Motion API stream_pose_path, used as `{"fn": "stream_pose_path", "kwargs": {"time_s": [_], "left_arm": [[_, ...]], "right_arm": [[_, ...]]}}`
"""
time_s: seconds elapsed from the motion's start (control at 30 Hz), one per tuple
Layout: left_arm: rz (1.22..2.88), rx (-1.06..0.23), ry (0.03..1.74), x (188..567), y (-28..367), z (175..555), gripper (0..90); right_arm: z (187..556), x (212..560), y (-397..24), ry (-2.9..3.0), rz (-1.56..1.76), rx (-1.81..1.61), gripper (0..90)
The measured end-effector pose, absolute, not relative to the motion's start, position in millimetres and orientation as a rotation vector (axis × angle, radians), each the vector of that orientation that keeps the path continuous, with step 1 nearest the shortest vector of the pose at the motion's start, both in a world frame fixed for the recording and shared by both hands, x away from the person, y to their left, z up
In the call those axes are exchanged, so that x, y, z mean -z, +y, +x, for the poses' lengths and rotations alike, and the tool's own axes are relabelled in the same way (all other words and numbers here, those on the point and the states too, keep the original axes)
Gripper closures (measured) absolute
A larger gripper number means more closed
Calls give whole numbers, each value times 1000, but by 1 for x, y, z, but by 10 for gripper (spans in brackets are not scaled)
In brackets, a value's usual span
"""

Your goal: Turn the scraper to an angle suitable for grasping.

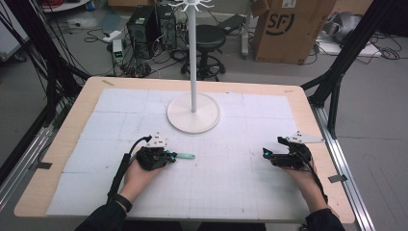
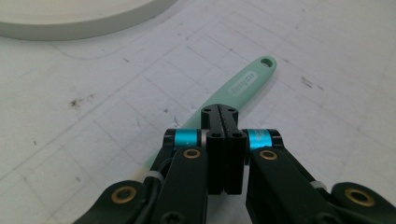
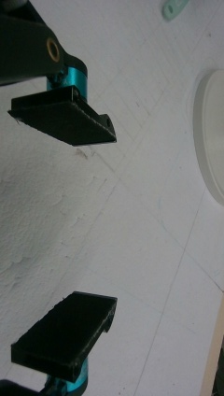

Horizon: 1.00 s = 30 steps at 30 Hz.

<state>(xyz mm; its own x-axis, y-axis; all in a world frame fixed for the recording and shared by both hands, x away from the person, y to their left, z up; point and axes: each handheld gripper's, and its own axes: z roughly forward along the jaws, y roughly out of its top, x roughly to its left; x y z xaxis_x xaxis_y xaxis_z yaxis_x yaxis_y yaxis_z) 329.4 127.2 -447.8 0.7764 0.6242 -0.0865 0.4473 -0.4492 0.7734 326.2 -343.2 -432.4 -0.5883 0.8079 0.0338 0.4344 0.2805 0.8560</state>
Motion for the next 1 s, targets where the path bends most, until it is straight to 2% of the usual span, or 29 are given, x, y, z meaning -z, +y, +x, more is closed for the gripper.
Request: {"fn": "stream_pose_path", "kwargs": {"time_s": [0.23, 0.47, 0.6, 0.73, 0.77, 0.83, 1.0], "left_arm": [[2133, -334, 830, 446, 117, 339, 897], [2110, -315, 837, 446, 119, 342, 874], [2041, -283, 840, 437, 126, 341, 779], [2027, -311, 811, 426, 138, 336, 528], [2021, -317, 793, 424, 143, 336, 528], [2009, -323, 780, 420, 153, 335, 418], [1975, -361, 725, 408, 185, 337, 332]], "right_arm": [[326, 433, -343, 2151, 1116, -1229, 170], [326, 433, -341, 2159, 1116, -1225, 170], [327, 434, -342, 2158, 1113, -1229, 170], [326, 433, -343, 2155, 1116, -1236, 170], [326, 433, -343, 2155, 1116, -1236, 170], [326, 433, -343, 2156, 1113, -1234, 170], [326, 433, -342, 2156, 1109, -1234, 170]]}}
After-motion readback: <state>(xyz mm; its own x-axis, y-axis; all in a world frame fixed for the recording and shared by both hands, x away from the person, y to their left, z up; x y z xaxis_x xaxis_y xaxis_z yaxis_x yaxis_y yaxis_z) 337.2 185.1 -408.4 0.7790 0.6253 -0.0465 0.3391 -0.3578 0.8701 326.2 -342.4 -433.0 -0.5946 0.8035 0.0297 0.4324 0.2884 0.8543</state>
